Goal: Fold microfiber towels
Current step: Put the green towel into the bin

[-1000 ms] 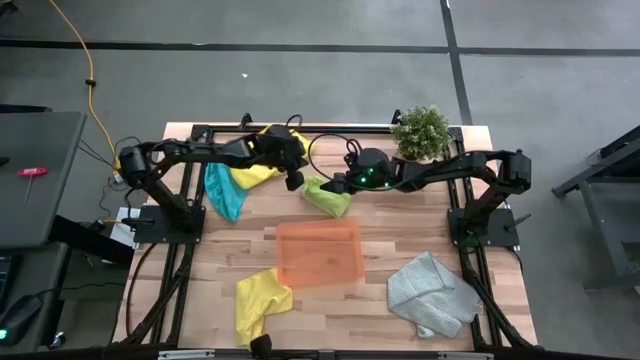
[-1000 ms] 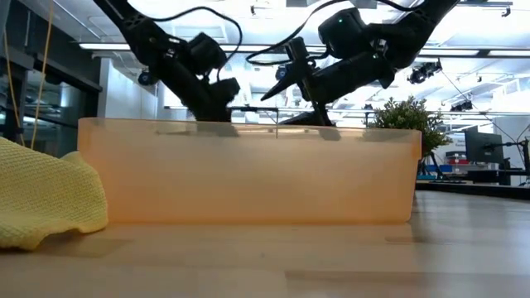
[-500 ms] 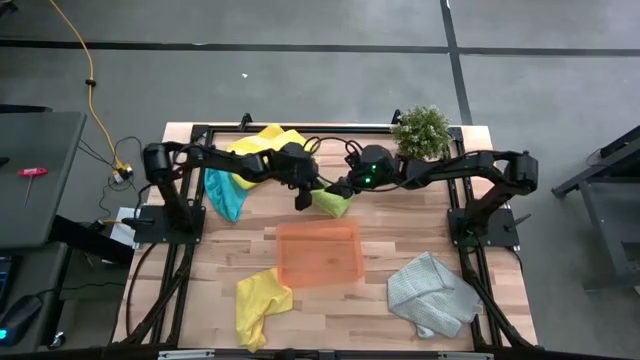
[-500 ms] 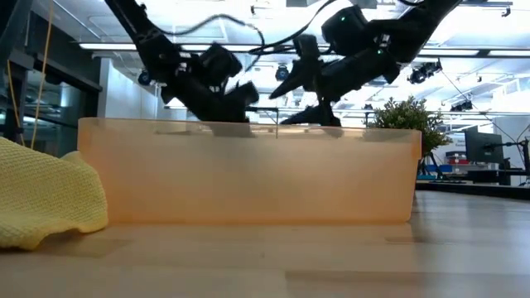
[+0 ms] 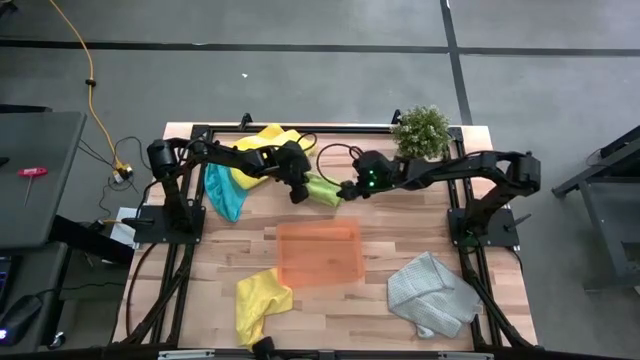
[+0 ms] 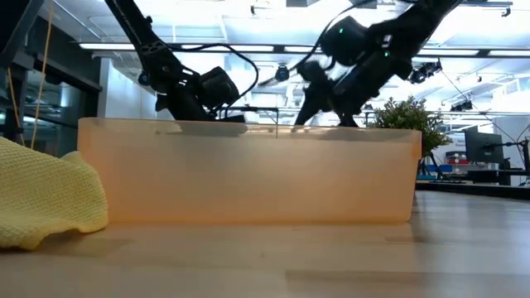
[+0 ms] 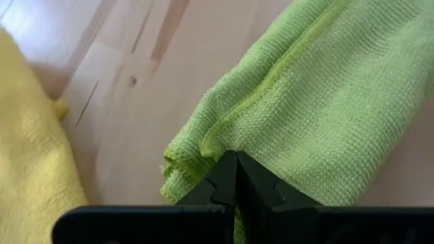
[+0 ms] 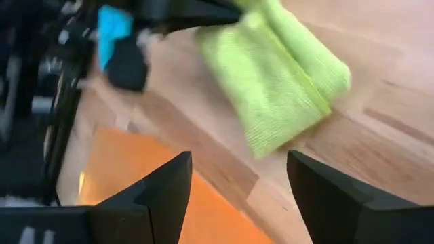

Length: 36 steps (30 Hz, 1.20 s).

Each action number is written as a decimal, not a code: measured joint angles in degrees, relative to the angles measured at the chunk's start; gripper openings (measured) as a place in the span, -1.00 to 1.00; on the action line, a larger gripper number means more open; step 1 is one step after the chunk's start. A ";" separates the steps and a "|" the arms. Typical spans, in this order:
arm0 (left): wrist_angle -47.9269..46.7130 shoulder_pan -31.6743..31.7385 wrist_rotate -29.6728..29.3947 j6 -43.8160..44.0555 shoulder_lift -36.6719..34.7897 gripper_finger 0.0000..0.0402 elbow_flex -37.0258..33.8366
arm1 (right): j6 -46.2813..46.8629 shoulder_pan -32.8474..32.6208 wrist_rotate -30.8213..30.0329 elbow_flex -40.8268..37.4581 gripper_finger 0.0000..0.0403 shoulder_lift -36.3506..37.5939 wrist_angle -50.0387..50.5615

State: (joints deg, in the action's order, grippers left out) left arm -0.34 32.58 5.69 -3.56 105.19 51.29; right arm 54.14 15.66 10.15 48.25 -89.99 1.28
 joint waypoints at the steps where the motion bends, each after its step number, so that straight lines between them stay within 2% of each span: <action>1: 0.02 0.00 -0.06 1.23 0.00 -1.00 0.00 | 2.52 0.10 -0.12 0.00 0.16 -0.86 -0.34; 6: -0.70 -0.50 -0.42 6.98 -0.03 -1.00 0.02 | 13.74 0.09 -0.66 0.00 0.16 -6.25 -3.39; 14: -1.66 -2.21 -1.92 8.12 -0.09 -1.00 0.04 | 23.90 0.07 -3.39 0.00 0.16 -13.75 -11.76; 19: -2.21 -3.18 -1.88 10.43 -0.13 -1.00 0.04 | 27.48 0.07 -6.19 0.02 0.16 -15.76 -14.83; 26: -2.86 -4.41 -3.64 11.87 -0.13 -1.00 0.02 | 28.16 0.07 -5.79 0.07 0.11 -16.81 -17.54; 29: -2.97 -4.52 -3.67 12.40 -0.13 -1.00 0.02 | 26.83 0.07 -5.84 0.04 -0.11 -16.92 -17.39; 32: -3.16 -4.34 -3.31 11.02 -0.66 -1.00 -0.08 | 23.63 0.45 -5.31 0.01 -0.56 -16.55 -16.90; 34: -4.21 -3.70 -2.78 6.59 -1.83 -1.00 -0.23 | 20.43 0.92 -5.12 0.00 -0.86 -15.39 -16.68; 36: -5.93 -2.56 -2.58 2.82 -4.21 -1.00 -0.35 | 17.70 1.76 -4.58 0.06 -0.91 -13.40 -16.34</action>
State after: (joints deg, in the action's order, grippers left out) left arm -6.27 30.02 3.12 -0.74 100.98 50.94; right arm 71.84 17.42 5.57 48.30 -103.39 -15.06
